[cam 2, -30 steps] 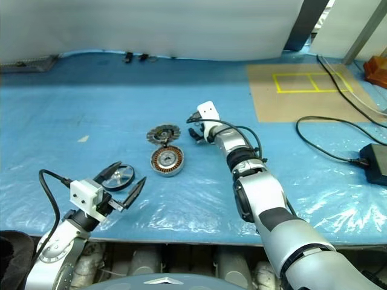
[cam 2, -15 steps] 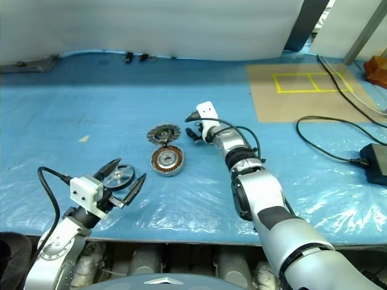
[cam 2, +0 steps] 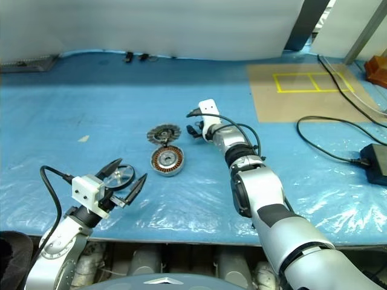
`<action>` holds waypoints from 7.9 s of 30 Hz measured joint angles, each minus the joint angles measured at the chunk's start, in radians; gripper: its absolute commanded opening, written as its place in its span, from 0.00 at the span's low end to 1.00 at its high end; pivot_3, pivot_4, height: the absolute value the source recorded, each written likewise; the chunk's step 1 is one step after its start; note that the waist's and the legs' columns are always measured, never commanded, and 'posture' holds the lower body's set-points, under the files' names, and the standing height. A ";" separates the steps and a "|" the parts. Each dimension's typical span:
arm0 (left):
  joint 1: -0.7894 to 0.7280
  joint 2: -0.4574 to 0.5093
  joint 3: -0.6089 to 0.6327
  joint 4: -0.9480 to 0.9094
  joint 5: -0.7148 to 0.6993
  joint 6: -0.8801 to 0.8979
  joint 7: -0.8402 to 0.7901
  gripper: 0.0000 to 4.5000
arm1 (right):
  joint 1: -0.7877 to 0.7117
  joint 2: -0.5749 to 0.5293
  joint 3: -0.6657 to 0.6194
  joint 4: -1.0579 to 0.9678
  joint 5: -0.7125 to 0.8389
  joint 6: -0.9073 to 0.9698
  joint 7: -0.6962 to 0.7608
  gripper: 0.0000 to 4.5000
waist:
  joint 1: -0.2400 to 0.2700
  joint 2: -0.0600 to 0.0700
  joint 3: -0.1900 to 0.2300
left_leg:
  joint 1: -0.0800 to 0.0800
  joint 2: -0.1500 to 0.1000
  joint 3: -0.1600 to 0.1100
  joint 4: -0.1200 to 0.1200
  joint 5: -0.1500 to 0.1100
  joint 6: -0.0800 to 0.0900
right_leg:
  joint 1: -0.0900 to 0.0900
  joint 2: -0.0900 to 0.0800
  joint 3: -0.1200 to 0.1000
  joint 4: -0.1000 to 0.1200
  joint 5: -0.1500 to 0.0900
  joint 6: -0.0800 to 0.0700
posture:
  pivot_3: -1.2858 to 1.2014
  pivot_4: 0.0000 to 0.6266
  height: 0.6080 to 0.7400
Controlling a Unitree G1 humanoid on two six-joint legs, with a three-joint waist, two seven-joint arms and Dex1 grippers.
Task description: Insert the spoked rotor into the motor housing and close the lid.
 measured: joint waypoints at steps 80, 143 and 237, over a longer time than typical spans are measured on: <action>-0.044 -0.004 -0.010 0.018 0.001 -0.009 -0.032 1.00 | 0.049 -0.133 0.147 -0.150 -0.145 -0.155 0.227 0.22 | 0.003 0.002 0.001 | -0.009 0.001 0.001 0.003 0.000 0.000 | -0.007 0.000 0.000 0.002 0.000 0.000 | 0.52 0.24 1.00; -0.019 0.019 -0.024 0.054 -0.036 -0.040 -0.078 1.00 | 0.250 -0.152 0.530 -0.727 -0.100 -0.014 0.758 0.22 | -0.001 -0.001 0.001 | -0.005 0.001 0.001 0.004 0.000 0.001 | -0.004 0.000 0.001 0.002 0.001 -0.001 | 0.52 0.24 1.00; -0.038 0.028 -0.018 0.054 -0.037 -0.032 -0.074 1.00 | 0.206 -0.130 0.499 -0.671 -0.078 0.079 0.824 0.22 | 0.000 -0.001 0.001 | -0.001 0.001 0.001 0.004 0.000 0.001 | -0.001 0.000 0.001 0.002 0.001 -0.001 | 0.52 0.24 1.00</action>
